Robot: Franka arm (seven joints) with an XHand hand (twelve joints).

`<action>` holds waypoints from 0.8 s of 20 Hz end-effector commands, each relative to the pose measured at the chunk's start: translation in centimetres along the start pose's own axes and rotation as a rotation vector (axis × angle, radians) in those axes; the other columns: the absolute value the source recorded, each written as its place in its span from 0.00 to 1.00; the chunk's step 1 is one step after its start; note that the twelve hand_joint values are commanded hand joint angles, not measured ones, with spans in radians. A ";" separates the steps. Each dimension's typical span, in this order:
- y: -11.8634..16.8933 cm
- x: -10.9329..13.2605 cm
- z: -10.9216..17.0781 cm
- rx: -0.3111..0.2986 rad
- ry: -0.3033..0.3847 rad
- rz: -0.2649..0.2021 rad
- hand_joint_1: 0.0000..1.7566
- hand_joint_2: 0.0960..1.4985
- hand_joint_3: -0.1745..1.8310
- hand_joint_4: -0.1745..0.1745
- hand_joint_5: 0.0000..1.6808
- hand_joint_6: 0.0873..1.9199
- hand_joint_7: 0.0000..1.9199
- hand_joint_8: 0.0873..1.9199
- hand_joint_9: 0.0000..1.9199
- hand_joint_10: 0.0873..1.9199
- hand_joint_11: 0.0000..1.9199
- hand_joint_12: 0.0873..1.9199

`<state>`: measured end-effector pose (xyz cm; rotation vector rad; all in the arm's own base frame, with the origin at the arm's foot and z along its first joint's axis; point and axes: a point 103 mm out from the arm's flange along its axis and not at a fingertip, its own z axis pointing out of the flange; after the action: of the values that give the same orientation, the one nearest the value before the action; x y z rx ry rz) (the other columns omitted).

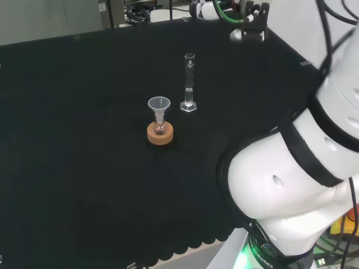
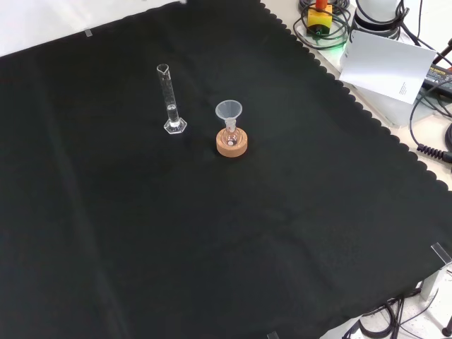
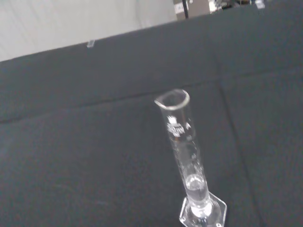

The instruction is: Pick up the graduated cylinder.

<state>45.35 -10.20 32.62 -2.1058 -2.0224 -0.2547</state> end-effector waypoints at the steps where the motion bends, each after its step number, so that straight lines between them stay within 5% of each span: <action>1: 6.0 -5.1 5.2 -0.049 0.152 -0.044 0.19 0.68 0.22 0.43 0.24 0.00 0.15 0.28 0.26 0.28 0.16 0.68; 16: 5.3 -7.7 11.7 0.009 0.208 -0.016 0.21 0.66 0.22 0.43 0.25 0.00 0.17 0.29 0.27 0.28 0.17 0.68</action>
<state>46.97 -16.79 35.59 -2.1943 -2.0594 -0.3849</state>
